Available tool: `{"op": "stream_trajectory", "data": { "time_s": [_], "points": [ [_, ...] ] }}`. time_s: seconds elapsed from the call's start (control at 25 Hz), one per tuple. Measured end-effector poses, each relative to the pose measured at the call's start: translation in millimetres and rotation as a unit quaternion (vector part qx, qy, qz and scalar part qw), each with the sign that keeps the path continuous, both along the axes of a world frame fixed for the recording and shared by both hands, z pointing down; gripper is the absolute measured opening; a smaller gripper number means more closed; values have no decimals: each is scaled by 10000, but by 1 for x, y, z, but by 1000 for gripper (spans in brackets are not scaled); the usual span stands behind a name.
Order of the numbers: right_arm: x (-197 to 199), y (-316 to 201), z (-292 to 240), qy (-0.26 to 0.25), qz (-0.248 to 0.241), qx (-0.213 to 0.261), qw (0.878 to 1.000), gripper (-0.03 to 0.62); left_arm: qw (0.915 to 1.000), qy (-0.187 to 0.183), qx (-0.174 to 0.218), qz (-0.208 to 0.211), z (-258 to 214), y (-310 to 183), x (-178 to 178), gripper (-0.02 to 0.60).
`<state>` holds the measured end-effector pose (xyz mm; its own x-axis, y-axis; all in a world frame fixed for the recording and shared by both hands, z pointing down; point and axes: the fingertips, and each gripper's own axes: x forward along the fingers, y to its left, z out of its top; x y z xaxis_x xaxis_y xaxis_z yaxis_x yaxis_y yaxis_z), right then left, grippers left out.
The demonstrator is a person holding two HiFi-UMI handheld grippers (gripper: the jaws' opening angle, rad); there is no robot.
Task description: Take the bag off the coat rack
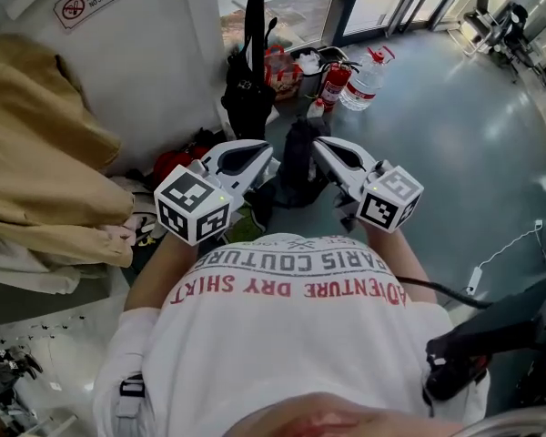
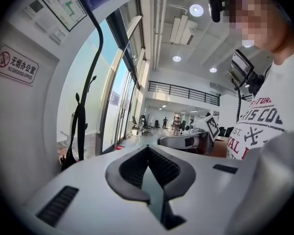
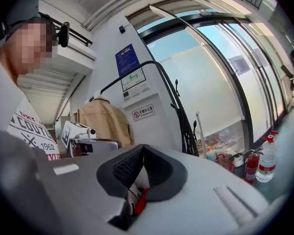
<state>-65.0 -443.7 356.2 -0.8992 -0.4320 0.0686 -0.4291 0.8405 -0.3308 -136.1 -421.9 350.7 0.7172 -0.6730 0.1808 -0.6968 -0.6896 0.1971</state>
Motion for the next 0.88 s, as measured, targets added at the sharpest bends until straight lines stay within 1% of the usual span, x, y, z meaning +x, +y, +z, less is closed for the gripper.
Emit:
{"op": "stream_trajectory", "data": {
  "time_s": [0.12,0.24,0.4,0.48,0.6,0.8,0.88],
  "points": [
    [-10,-25,0,-57,94,36,9999,2,10000,1,16,53,0,-27,-13,3],
    [-10,-38,10,-44,151,-37,9999,2,9999,84,-22,134,5,-45,-12,3],
    [-5,-57,14,-43,213,-93,9997,2,9995,92,141,279,1,-64,-8,3],
    [-3,-69,14,-42,227,-97,9997,2,9993,121,209,277,-4,-77,-9,3],
    [-1,-86,15,-60,224,-118,9997,2,9995,144,254,156,-7,-97,-12,5],
    [2,-118,17,-101,119,-192,9997,3,9992,-89,377,-106,-12,-136,-20,6],
    [4,-131,20,-116,79,-262,9996,2,9986,-124,453,-258,-18,-154,-25,46]
  ]
}}
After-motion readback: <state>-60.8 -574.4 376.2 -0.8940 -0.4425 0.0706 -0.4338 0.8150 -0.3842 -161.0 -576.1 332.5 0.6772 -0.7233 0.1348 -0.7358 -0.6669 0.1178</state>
